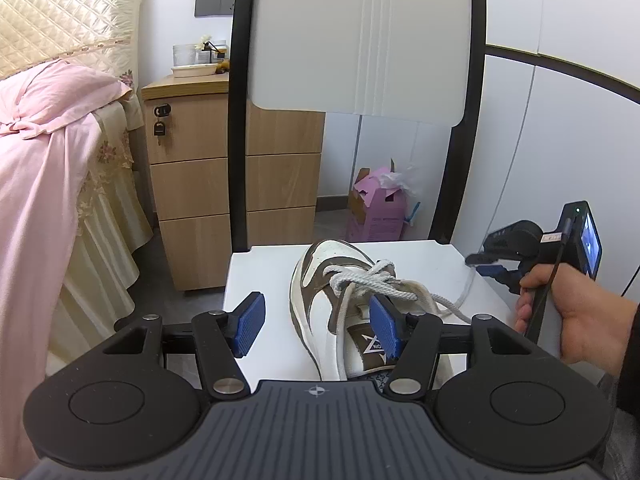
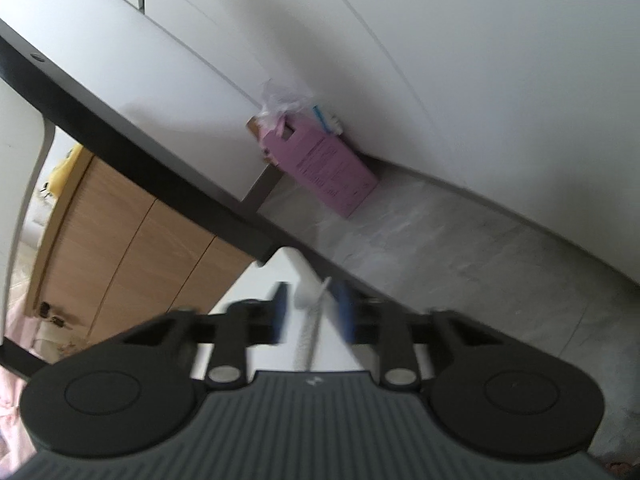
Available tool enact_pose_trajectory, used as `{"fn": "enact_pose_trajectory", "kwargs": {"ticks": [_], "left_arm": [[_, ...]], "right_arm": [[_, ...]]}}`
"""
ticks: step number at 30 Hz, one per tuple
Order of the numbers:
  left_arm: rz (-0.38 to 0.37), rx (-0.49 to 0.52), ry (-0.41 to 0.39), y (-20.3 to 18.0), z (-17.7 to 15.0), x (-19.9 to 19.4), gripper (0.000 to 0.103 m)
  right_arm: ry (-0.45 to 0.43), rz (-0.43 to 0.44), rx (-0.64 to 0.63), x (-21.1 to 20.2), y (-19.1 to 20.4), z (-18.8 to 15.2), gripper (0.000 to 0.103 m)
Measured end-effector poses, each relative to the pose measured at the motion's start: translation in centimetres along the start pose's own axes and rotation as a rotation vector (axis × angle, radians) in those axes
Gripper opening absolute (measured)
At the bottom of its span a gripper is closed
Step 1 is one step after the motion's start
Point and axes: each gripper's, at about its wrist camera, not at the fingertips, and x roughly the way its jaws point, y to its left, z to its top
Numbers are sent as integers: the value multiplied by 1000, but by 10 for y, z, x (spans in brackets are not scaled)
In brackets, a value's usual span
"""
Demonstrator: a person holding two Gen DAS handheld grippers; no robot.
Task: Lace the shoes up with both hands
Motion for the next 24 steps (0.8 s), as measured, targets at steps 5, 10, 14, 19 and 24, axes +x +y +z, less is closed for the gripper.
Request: {"fn": "enact_pose_trajectory", "kwargs": {"ticks": [5, 10, 14, 19, 24], "left_arm": [[6, 4, 2, 0, -1, 0, 63], [13, 15, -15, -3, -1, 0, 63], [-16, 32, -42, -12, 2, 1, 63], [-64, 68, -96, -31, 4, -3, 63], [-93, 135, -140, -54, 2, -3, 63]], "right_arm": [[-31, 31, -36, -6, 6, -1, 3], [-27, 125, -7, -26, 17, 0, 3], [13, 272, -55, -57, 43, -4, 3], [61, 428, -236, -109, 86, -18, 3], [76, 548, -355, -156, 110, -32, 3]]}}
